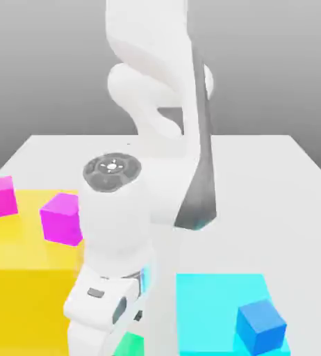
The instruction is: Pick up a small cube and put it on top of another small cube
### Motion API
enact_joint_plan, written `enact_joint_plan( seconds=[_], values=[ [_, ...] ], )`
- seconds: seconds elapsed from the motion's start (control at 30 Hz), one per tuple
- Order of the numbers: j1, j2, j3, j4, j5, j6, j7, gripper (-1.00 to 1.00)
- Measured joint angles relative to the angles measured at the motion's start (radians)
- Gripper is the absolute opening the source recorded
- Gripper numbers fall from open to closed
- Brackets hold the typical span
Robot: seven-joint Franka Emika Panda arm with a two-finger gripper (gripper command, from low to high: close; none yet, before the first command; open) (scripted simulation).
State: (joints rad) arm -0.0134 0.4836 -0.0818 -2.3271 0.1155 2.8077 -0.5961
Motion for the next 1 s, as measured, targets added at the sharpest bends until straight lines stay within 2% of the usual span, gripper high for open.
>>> enact_joint_plan(
  seconds=[0.2, 0.37, 0.6, 0.73, 1.0],
  values=[
    [-0.002, 0.012, 0.003, 0.003, 0.002, 0.007, -0.002, -1.00],
    [0.018, -0.122, -0.023, -0.026, -0.026, -0.098, 0.019, -1.00],
    [0.072, -0.356, -0.096, 0.045, -0.251, -0.297, 0.167, -1.00],
    [-0.005, -0.501, -0.137, 0.052, -0.310, -0.437, 0.278, -1.00],
    [-0.199, -0.759, -0.262, -0.008, -0.251, -0.717, 0.471, -1.00]
  ],
)
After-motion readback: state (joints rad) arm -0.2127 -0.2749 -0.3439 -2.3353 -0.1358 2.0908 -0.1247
